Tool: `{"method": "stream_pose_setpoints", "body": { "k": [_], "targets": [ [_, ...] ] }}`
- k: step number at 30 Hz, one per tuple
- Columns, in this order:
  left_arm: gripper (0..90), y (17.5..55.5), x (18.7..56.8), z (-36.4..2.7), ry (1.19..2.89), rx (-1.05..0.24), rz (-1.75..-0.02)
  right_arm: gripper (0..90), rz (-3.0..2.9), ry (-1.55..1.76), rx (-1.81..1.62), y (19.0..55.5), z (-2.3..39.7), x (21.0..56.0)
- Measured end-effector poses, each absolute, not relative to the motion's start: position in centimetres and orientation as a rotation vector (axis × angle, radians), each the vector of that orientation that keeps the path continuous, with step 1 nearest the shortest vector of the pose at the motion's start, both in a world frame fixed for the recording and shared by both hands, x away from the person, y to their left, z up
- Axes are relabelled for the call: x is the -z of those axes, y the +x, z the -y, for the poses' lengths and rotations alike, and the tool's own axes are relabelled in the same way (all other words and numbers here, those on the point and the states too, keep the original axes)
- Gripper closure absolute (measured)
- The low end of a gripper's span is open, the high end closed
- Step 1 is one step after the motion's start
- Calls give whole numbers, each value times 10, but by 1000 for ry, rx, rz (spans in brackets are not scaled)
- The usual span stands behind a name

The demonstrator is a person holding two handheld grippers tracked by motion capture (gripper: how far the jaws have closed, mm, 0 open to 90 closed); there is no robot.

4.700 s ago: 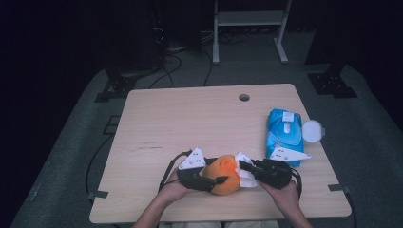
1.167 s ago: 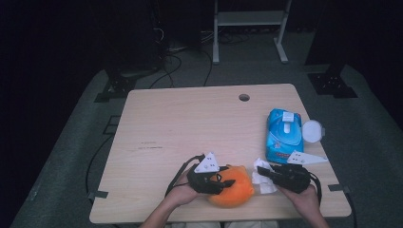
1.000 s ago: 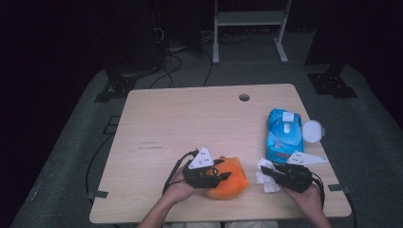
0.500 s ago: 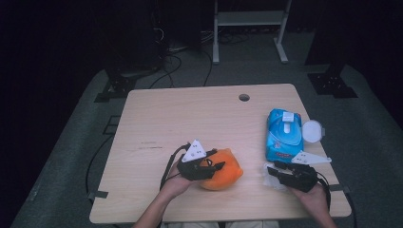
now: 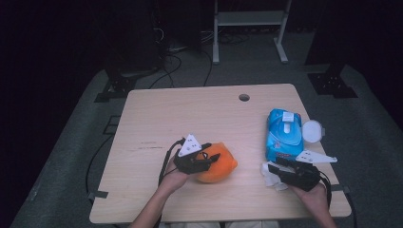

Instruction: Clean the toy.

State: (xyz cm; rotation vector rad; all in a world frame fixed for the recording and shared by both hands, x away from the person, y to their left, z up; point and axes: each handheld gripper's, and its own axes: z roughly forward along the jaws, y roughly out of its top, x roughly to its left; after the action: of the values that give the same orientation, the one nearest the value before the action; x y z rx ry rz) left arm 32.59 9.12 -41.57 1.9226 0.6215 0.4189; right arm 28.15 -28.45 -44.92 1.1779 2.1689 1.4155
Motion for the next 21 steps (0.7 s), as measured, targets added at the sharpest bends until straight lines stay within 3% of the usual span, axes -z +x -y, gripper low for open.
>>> {"method": "stream_pose_setpoints", "body": {
  "k": [5,8,21],
  "targets": [
    [486,331,421,-103,1883,-494,-698,473,-2183,1174,-1416,280,282,450],
    [461,332,426,-106,1874,-475,-724,468,-2200,1178,-1409,280,280,453],
    [254,329,412,-136,1798,-446,-790,433,-2220,1162,-1422,279,271,453]
  ]
}}
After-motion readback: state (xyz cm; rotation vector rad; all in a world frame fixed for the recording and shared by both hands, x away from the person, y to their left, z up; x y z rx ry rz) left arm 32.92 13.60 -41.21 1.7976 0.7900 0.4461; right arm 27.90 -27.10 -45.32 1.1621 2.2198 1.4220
